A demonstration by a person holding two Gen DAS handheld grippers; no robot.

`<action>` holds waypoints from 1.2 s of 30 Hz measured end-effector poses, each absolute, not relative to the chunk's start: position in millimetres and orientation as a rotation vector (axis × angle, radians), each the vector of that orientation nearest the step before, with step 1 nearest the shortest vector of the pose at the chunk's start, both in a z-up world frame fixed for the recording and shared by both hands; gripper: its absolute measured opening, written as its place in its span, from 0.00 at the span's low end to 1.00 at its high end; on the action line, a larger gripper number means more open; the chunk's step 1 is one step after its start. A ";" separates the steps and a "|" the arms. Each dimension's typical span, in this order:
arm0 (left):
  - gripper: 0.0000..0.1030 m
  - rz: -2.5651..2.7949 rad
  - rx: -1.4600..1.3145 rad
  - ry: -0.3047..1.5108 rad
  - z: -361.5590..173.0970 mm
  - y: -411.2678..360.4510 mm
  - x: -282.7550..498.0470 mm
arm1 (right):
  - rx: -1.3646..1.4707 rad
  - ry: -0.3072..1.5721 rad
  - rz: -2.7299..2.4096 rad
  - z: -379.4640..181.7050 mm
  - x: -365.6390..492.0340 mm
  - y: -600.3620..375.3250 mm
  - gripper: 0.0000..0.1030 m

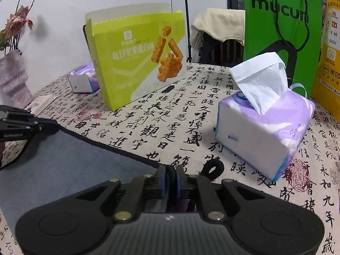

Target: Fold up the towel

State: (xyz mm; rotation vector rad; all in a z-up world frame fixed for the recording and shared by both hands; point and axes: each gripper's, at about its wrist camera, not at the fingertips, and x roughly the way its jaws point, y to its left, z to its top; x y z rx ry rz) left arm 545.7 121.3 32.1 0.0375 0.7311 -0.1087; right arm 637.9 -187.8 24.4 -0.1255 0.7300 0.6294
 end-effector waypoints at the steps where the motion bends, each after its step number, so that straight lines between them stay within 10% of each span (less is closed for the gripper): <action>1: 0.24 -0.105 0.032 0.736 31.9 122.3 545.9 | -0.128 0.731 0.629 24.8 638.0 -187.0 0.12; 9: 0.78 -0.079 -0.020 0.777 37.0 125.4 545.4 | -0.137 0.725 0.613 29.1 634.5 -181.8 0.51; 13: 0.85 -0.070 -0.028 0.769 43.8 122.2 538.4 | -0.134 0.718 0.607 34.6 629.3 -184.1 0.57; 17: 0.91 -0.053 -0.022 0.758 50.5 116.9 527.0 | -0.122 0.716 0.591 44.7 619.1 -189.3 0.83; 36: 1.00 0.006 0.009 0.718 74.1 98.3 474.8 | -0.119 0.641 0.567 80.8 559.6 -209.3 0.95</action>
